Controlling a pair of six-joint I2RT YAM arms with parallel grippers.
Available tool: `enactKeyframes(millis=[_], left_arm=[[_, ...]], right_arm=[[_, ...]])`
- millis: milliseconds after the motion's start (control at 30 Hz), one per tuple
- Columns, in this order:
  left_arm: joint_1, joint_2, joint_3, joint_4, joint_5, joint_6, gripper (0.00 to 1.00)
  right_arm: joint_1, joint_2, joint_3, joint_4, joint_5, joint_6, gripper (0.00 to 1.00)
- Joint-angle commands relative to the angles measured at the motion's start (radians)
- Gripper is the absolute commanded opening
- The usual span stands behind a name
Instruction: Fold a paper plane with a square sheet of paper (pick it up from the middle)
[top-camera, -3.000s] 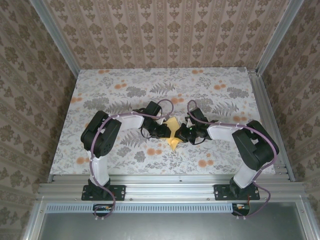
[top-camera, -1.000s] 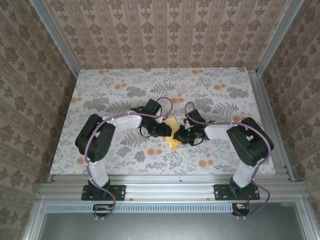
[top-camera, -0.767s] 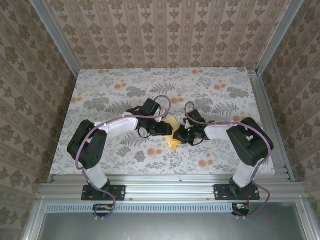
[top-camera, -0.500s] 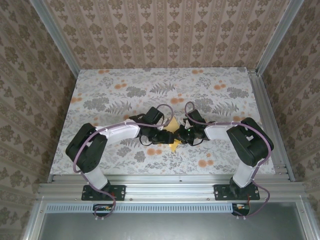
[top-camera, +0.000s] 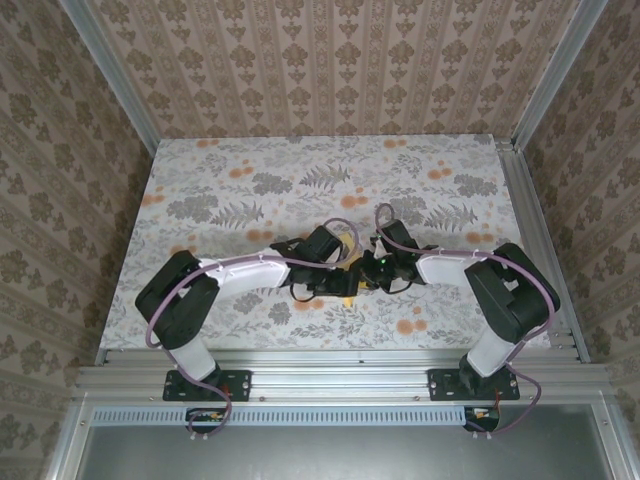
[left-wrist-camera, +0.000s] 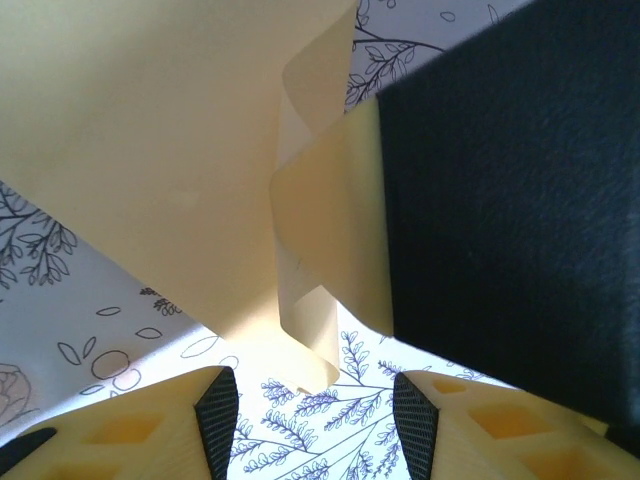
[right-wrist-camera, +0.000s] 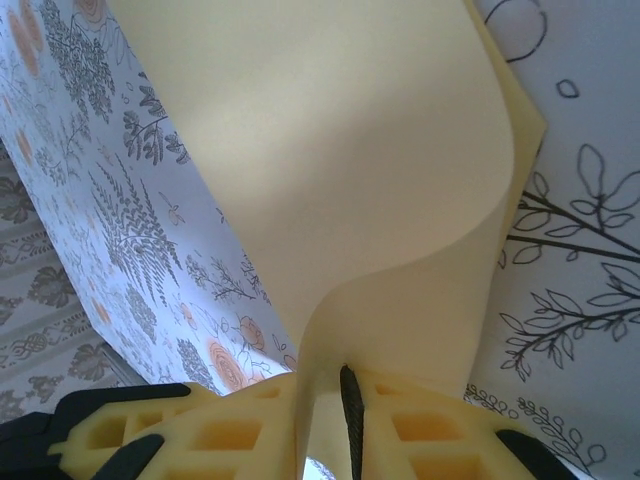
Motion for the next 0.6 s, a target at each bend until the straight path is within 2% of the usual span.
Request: enactKeyframes(millis=[0, 167, 267, 400, 567], left_arm=[[-0.026, -0.013, -0.005, 0.005, -0.078, -0.029, 0.55], [-0.068, 0.003, -0.002, 0.019, -0.14, -0.047, 0.55], [-0.09, 0.02, 0.008, 0.026, -0.165, -0.047, 0.53], [-0.113, 0.051, 0.032, -0.008, -0.21, -0.033, 0.49], [-0.142, 0.071, 0.049, -0.04, -0.269, -0.021, 0.46]], right_arm=[[-0.013, -0.046, -0.019, -0.014, -0.027, -0.009, 0.23], [-0.026, -0.053, -0.033, -0.003, -0.049, -0.007, 0.22], [-0.031, -0.057, -0.036, 0.003, -0.056, -0.003, 0.17], [-0.036, -0.065, -0.043, 0.004, -0.064, -0.001, 0.12], [-0.044, -0.07, -0.053, 0.008, -0.074, 0.0, 0.11]])
